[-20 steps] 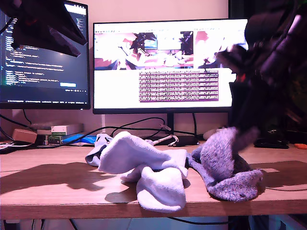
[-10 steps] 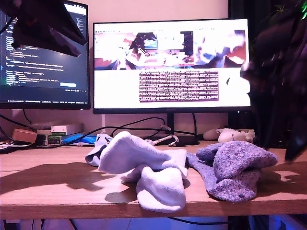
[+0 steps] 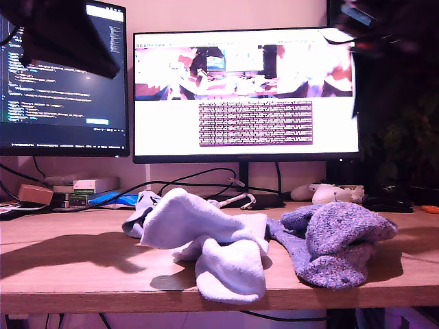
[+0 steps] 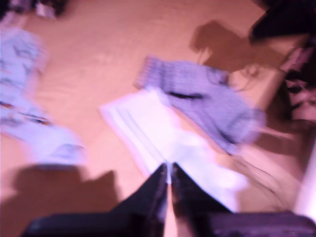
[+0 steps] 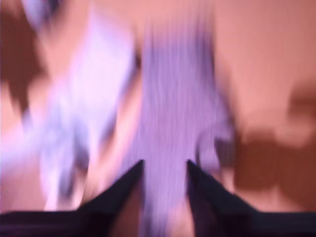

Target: Pair up the socks based on colour and pattern, by placing them on top of one another

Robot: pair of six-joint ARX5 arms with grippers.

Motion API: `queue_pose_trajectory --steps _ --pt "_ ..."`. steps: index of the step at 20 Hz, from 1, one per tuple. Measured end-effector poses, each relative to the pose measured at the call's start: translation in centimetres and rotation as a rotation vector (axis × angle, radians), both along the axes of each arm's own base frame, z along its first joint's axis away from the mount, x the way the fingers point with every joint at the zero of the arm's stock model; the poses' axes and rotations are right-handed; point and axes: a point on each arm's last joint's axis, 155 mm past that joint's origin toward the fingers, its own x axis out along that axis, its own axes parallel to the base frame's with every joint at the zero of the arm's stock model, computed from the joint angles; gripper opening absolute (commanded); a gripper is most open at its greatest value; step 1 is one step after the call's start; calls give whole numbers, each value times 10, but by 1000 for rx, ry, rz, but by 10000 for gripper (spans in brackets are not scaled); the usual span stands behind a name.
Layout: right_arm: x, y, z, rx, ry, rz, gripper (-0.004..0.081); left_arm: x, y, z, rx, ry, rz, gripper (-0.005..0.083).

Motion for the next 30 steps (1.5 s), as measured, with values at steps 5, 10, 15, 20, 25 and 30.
queue_pose_trajectory --steps 5,10,15,20,25,30 --pt "69 -2 66 25 -394 -76 -10 50 11 20 22 -254 115 -19" --pt "85 -20 79 -3 -541 -94 -10 49 34 -1 14 -312 223 -19" --pt "47 -49 69 14 -611 -126 -10 25 59 18 -53 -440 302 -19" --pt "-15 -63 81 34 -715 -144 -10 -8 69 24 -100 -483 334 -19" --pt "-71 -69 82 32 -700 -137 -10 -40 75 45 -136 -519 344 -19" --pt "-100 -72 71 22 -648 -135 -10 -56 78 23 -100 -423 345 -19"
